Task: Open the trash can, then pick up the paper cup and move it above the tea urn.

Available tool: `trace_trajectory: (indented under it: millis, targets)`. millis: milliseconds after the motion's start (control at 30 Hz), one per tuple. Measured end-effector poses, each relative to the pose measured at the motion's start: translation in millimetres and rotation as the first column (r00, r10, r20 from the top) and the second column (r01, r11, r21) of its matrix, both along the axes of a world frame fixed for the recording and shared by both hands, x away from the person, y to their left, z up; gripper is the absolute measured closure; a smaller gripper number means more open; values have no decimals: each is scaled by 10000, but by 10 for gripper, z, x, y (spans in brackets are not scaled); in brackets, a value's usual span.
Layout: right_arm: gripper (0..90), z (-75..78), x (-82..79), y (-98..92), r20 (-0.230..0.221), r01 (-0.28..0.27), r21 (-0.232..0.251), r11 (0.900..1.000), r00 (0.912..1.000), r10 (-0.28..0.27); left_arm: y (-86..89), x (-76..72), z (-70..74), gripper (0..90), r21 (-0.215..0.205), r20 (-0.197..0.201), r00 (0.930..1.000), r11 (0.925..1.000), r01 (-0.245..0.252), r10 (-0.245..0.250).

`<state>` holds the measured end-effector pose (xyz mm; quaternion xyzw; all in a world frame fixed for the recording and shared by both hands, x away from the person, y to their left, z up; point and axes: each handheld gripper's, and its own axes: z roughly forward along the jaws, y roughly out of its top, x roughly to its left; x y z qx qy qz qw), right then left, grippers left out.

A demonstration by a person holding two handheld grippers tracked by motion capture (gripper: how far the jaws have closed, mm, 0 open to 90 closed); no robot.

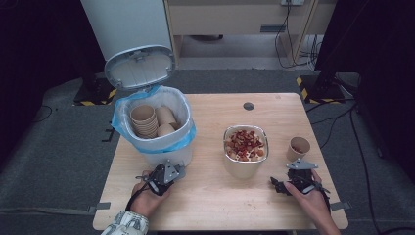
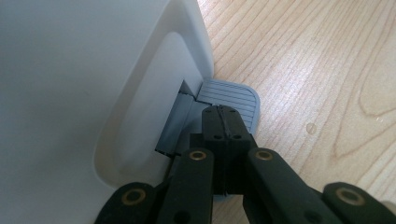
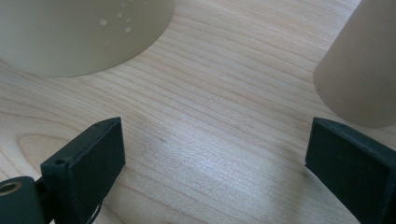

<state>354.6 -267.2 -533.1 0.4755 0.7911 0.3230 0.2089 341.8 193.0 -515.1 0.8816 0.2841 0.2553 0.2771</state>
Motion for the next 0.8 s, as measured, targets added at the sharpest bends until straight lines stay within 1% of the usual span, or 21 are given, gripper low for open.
trace_trajectory:
  millis: [167, 267, 300, 400, 467, 500, 600, 633, 667, 733, 767, 800]
  targets:
    - [53, 24, -8, -35, 85, 159, -3, 9999, 9998, -159, 5, 3, -3, 896, -80, -1, 10000, 10000, -3, 3]
    - [54, 40, -27, -68, 101, 394, -2, 9992, 9992, -394, 7, 3, -3, 896, -96, -5, 10000, 10000, -6, 6]
    - [57, 48, -31, -94, 168, 412, -47, 9991, 9990, -411, 6, 4, -3, 896, -92, -5, 10000, 10000, -2, 2]
    - [63, 71, -46, -151, 245, 708, -22, 9975, 9972, -708, 8, 4, -3, 896, -103, -12, 10000, 9999, -4, 3]
    - [66, 80, -52, -187, 289, 948, 23, 9955, 9951, -948, 8, 4, -2, 896, -100, -17, 10000, 10000, 2, -2]
    - [69, 84, -54, -225, 300, 1155, 33, 9933, 9928, -1156, 8, 4, -3, 896, -96, -7, 10000, 10000, 8, -8]
    - [71, 85, -57, -257, 255, 1291, 65, 9916, 9913, -1292, 9, 5, -3, 896, -104, -15, 10000, 9999, 14, -14]
    - [71, 94, -56, -278, 308, 1408, 106, 9900, 9895, -1410, 8, 4, -2, 896, -95, -15, 10000, 10000, 10, -10]
    - [71, 94, -56, -278, 308, 1408, 106, 9900, 9895, -1410, 8, 4, -3, 896, -100, -8, 10000, 9999, 6, -6]
    - [72, 111, -57, -300, 421, 1567, 207, 9874, 9866, -1575, 7, 4, -3, 896, -96, -7, 10000, 10000, 5, -5]
    - [74, 121, -54, -326, 547, 1712, 293, 9848, 9835, -1726, 6, 4, -3, 896, -85, -4, 10000, 10000, 6, -7]
    - [74, 121, -54, -326, 547, 1712, 293, 9848, 9835, -1726, 6, 4, -3, 896, -87, -6, 10000, 10000, -1, 1]
